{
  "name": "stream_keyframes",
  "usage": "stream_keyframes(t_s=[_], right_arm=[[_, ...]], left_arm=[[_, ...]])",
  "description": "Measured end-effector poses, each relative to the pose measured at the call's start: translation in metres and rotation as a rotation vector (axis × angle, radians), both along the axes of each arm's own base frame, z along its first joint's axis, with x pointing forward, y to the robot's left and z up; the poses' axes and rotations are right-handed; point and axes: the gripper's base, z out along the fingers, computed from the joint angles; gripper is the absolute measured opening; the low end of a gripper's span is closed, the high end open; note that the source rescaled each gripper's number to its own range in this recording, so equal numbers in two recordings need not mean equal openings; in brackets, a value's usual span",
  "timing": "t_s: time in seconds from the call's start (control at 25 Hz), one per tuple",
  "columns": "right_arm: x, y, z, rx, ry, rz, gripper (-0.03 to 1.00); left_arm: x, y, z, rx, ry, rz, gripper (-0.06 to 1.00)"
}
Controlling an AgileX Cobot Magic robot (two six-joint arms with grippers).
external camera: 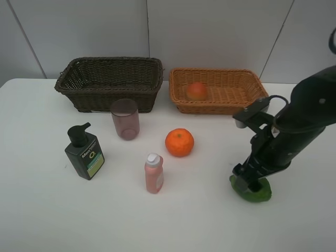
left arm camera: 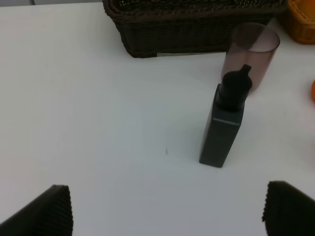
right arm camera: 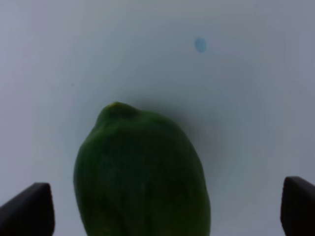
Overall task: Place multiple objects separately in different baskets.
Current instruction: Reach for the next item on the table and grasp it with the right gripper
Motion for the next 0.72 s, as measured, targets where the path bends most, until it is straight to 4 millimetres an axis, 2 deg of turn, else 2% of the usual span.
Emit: stream_keyframes(t_s=[0.28,0.72], right_arm=[[0.005,0.003,-0.023,-0.017,0.045,0.004,1.00],[0.007,0.006,-0.045,-0.024,0.095,-0.011,1.00]], left_arm=[[0.000,0.000,0.000,0.000,0.000,0.000,1.00],[0.000,0.000,0.000,0.000,0.000,0.000,1.00]])
